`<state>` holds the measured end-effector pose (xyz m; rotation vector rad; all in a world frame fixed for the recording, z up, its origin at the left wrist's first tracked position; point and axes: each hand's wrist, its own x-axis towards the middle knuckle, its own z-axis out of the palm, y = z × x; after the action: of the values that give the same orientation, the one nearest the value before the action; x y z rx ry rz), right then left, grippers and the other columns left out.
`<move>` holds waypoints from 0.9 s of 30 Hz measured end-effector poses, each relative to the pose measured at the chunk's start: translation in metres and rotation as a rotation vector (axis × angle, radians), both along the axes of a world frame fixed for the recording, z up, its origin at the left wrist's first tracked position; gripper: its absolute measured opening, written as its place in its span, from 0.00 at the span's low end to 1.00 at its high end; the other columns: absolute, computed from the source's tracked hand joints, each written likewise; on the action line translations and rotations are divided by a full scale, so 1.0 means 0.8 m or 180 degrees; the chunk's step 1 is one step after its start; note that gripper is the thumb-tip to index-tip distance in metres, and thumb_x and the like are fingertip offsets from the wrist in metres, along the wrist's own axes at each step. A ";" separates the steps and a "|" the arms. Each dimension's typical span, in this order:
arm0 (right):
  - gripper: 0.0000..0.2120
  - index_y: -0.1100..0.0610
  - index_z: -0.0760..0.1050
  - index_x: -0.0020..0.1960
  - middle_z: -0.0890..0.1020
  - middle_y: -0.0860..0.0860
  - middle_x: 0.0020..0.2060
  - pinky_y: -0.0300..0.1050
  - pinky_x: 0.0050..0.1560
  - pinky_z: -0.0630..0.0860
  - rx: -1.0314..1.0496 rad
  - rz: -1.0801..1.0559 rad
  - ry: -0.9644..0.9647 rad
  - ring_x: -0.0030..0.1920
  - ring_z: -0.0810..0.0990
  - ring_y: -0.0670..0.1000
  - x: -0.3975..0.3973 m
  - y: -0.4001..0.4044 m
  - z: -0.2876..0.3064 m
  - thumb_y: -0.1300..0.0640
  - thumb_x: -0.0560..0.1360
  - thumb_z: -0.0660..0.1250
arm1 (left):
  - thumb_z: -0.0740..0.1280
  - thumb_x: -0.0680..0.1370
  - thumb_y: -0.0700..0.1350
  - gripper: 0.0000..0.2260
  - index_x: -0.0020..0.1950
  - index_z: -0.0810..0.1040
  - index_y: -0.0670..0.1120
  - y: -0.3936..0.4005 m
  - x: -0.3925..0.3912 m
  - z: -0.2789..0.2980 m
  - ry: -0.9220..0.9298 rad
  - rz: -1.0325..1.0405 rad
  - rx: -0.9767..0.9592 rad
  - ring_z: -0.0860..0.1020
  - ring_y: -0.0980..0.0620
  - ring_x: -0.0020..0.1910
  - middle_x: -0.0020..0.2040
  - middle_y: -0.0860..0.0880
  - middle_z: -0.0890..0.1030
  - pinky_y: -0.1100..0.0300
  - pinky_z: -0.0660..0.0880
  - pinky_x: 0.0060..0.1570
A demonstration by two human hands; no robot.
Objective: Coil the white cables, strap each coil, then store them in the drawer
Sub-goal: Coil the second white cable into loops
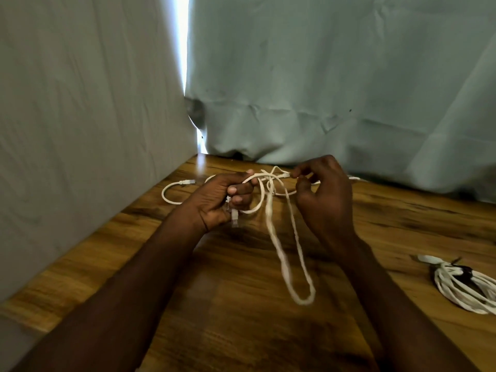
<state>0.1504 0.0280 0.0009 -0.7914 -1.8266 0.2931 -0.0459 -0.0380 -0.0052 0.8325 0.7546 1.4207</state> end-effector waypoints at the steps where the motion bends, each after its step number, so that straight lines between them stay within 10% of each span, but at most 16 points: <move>1: 0.03 0.49 0.82 0.49 0.83 0.45 0.44 0.51 0.45 0.79 -0.0245 0.0264 0.0053 0.44 0.82 0.48 -0.001 -0.007 0.008 0.54 0.76 0.71 | 0.59 0.80 0.40 0.05 0.45 0.71 0.41 0.001 0.001 0.000 -0.0032 0.0106 -0.0048 0.64 0.57 0.20 0.22 0.54 0.63 0.64 0.52 0.26; 4: 0.20 0.49 0.77 0.61 0.87 0.53 0.40 0.43 0.31 0.77 -0.1715 0.1125 -0.0487 0.34 0.84 0.50 0.003 -0.029 0.032 0.39 0.75 0.73 | 0.57 0.84 0.41 0.11 0.44 0.72 0.41 0.002 0.004 0.002 -0.0176 0.0439 -0.0138 0.63 0.57 0.19 0.22 0.53 0.63 0.66 0.55 0.23; 7: 0.26 0.49 0.67 0.70 0.88 0.57 0.45 0.42 0.32 0.76 -0.2488 0.2001 -0.0887 0.38 0.85 0.56 0.005 -0.047 0.039 0.46 0.76 0.73 | 0.60 0.84 0.42 0.14 0.40 0.76 0.41 0.011 0.005 -0.004 -0.0067 0.0903 -0.0331 0.66 0.55 0.24 0.26 0.50 0.65 0.63 0.61 0.28; 10: 0.29 0.50 0.68 0.71 0.88 0.56 0.47 0.46 0.36 0.74 -0.2590 0.2284 -0.0561 0.40 0.86 0.58 -0.001 -0.054 0.040 0.42 0.75 0.71 | 0.67 0.81 0.43 0.15 0.36 0.82 0.40 0.016 0.007 -0.011 0.0187 0.1390 -0.0307 0.71 0.47 0.34 0.35 0.43 0.69 0.56 0.71 0.39; 18: 0.08 0.57 0.82 0.59 0.88 0.56 0.42 0.43 0.33 0.76 -0.2249 0.2045 -0.0323 0.35 0.84 0.51 -0.016 -0.053 0.022 0.61 0.80 0.71 | 0.65 0.82 0.43 0.17 0.33 0.77 0.44 0.014 0.022 -0.015 0.1297 0.1639 0.0084 0.73 0.51 0.24 0.28 0.46 0.75 0.64 0.70 0.28; 27: 0.09 0.53 0.78 0.60 0.86 0.50 0.49 0.35 0.27 0.72 -0.2280 0.2351 0.2757 0.34 0.80 0.45 0.024 0.000 0.049 0.60 0.83 0.62 | 0.60 0.84 0.42 0.12 0.46 0.76 0.36 0.004 0.040 -0.014 0.1873 0.0159 0.0128 0.74 0.46 0.23 0.25 0.42 0.73 0.60 0.70 0.28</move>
<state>0.1698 0.0284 0.0399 -0.2948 -1.0735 1.5630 -0.0137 -0.0348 -0.0163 1.2947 1.1971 1.2410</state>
